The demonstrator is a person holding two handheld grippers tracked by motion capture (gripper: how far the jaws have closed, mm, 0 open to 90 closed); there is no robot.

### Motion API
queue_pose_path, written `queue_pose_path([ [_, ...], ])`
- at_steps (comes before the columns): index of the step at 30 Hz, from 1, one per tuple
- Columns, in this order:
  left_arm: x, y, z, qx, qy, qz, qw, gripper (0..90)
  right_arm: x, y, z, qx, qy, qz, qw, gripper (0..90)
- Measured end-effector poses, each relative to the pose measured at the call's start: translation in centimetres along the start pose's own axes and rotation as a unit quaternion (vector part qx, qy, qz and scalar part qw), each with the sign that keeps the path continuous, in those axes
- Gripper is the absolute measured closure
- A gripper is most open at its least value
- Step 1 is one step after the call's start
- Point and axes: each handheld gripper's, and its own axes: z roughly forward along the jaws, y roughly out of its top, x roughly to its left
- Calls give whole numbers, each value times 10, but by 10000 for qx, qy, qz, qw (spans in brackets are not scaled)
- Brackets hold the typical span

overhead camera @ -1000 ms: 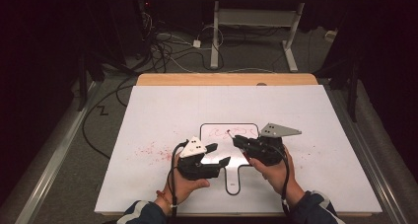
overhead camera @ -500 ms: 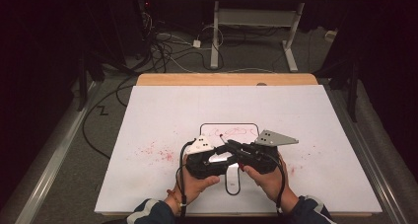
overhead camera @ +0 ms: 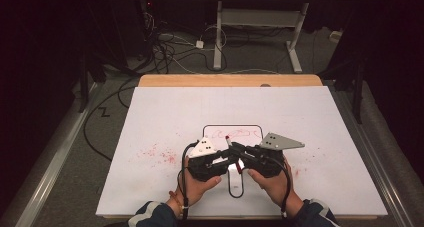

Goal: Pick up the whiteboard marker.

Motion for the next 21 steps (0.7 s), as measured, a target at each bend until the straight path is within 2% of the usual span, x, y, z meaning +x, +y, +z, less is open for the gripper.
queue_pose_path([
  [9,3,0,-1,78,140,128,9998,750,2,0,0,-3,-45,-30,10000,810],
  [16,5,0,0,153,328,322,9988,781,3,0,-1,12,-123,-83,9999,795],
  [19,8,1,-1,149,410,330,9985,782,3,2,-3,-34,-223,-125,9997,708],
  [21,13,0,-2,113,472,291,9984,782,3,3,-5,-67,-252,-118,9996,690],
])
